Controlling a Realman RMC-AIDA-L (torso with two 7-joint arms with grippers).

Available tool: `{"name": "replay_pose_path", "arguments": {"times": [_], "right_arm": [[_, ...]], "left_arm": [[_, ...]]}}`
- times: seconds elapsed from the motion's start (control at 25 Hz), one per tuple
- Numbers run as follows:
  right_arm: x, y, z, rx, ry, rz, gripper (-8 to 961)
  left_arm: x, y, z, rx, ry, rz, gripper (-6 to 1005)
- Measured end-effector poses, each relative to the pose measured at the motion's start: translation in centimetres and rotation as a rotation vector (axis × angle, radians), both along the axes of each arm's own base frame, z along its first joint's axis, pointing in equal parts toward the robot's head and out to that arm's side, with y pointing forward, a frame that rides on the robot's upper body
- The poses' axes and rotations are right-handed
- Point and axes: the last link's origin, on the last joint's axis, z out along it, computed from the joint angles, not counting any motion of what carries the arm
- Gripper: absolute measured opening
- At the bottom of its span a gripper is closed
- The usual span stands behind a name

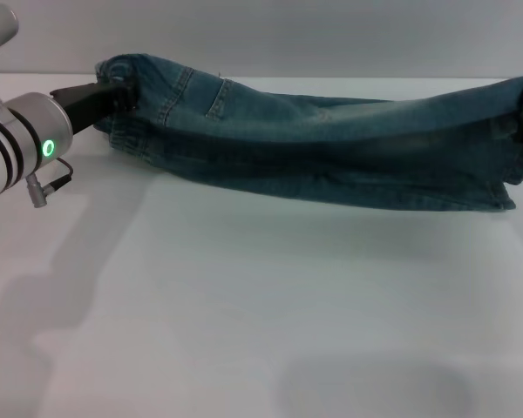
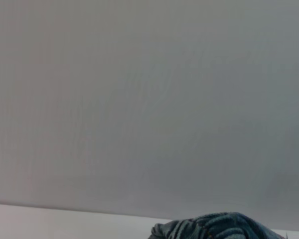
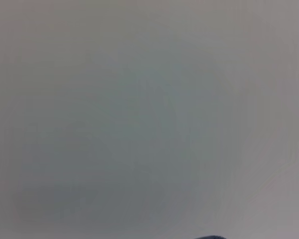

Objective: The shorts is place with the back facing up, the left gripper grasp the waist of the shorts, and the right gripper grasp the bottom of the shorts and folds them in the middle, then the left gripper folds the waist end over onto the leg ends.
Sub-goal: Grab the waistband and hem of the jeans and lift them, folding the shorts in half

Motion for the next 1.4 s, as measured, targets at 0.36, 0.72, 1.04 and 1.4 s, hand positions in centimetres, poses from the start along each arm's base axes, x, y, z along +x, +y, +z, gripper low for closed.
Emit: {"name": "replay_pose_path", "arguments": {"times": [0.36, 0.72, 1.04, 1.4], "right_arm": [[0.4, 0.3, 0.0, 0.01, 0.01, -0.015, 68], [0.9, 0.4, -0.6, 0.009, 0.023, -0.033, 78], [1.1, 0.7, -0.5, 0.012, 0.02, -0.039, 87], [1.1, 0.9, -0.3, 0.029, 0.017, -0.038, 97]], "left_arm": [[-0.1, 0.3, -0.1, 0.006, -0.005, 0.002, 205], [-0.1, 0.3, -0.2, 0.005, -0.008, 0.004, 204], [-0.3, 0.3, -0.3, 0.006, -0.012, 0.009, 205], [0.2, 0.5, -0.7, 0.009, -0.008, -0.011, 231]]}}
